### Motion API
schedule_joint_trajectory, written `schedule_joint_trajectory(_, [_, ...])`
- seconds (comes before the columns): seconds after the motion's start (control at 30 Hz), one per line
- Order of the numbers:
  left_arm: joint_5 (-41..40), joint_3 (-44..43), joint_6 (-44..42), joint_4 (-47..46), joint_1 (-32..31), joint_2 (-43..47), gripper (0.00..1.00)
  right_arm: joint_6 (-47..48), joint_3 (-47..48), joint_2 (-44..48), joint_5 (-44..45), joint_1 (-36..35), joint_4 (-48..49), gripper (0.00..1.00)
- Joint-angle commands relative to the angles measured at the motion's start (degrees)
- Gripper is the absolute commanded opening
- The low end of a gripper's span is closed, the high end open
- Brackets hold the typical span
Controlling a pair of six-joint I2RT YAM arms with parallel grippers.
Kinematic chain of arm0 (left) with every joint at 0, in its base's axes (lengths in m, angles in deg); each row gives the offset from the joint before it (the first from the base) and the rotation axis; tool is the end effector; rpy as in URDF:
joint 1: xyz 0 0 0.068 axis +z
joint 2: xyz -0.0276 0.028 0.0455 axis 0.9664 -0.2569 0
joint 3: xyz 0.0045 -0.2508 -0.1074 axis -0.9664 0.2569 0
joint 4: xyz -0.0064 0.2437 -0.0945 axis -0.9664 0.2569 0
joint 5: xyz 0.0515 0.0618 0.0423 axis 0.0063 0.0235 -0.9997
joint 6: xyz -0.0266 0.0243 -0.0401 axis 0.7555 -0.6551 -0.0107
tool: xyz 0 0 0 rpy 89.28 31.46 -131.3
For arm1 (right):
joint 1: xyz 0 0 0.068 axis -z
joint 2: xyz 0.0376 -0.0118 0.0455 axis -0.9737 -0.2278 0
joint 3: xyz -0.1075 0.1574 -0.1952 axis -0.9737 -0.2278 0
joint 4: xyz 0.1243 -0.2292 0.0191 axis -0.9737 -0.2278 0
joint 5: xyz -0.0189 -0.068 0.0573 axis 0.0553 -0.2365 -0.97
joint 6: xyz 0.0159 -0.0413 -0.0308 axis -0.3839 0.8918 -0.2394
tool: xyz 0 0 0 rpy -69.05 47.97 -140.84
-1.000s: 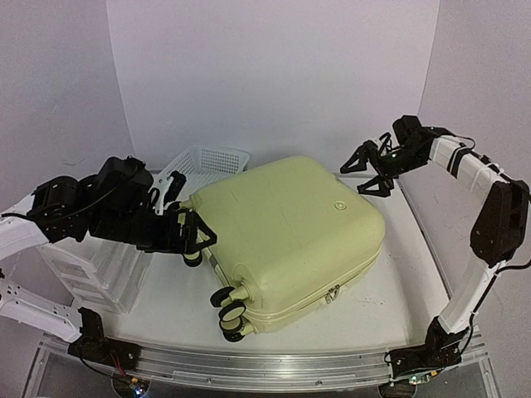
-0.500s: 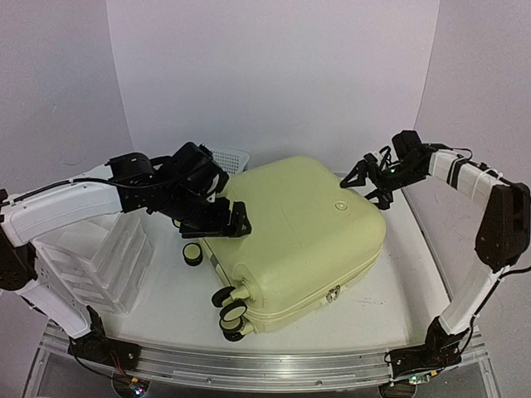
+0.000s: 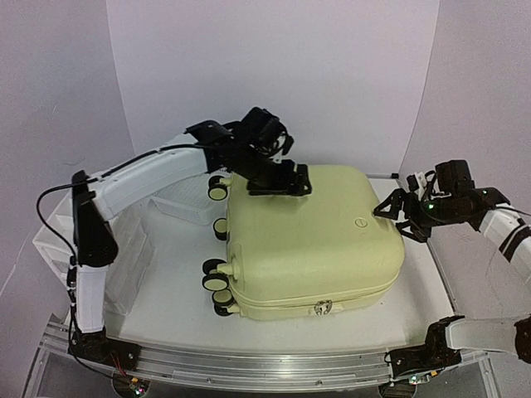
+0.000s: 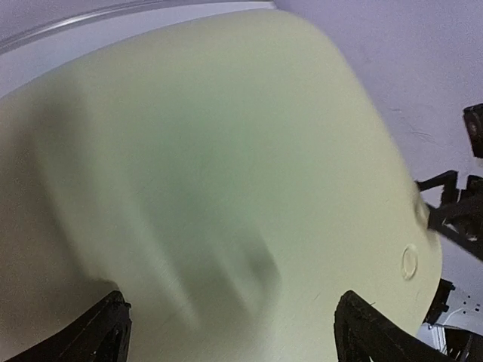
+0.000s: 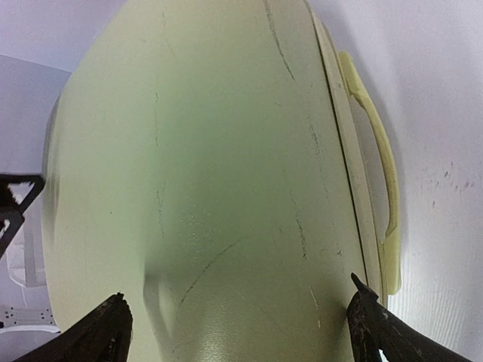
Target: Open, take out, and arrange the luggage
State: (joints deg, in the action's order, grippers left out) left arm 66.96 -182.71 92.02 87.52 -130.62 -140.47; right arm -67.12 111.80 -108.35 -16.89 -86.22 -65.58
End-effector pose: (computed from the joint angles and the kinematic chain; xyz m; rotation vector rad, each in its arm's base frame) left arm 0.2551 -0.3747 0.3612 0.5284 2.4278 -0.7799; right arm 0.2058 0.0503 0.2992 0.2091 2.4668 0.8663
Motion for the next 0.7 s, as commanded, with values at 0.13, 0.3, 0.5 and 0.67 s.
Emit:
schedule_joint_trajectory(0.13, [20.45, -25.89, -5.02, -7.86, 1.03, -23.94, 0.92, -2.57, -1.08, 5.65, 3.87, -1.95, -8.03, 0.98])
schedule_joint_trajectory(0.3, [13.30, -11.90, -10.55, -7.43, 1.40, -8.81, 0.98, 3.07, 4.54, 3.86, 8.91, -1.95, -14.65, 0.98])
schedule_joint_trajectory(0.5, [6.74, 9.51, -11.74, -5.38, 1.47, 15.13, 0.99, 6.74, 7.84, -1.10, 8.76, -1.95, -15.55, 0.98])
schedule_joint_trajectory(0.67, [0.26, 26.31, -4.51, -2.44, 2.40, 30.23, 0.99, 7.76, 11.14, -4.92, 6.87, -1.93, -15.21, 0.98])
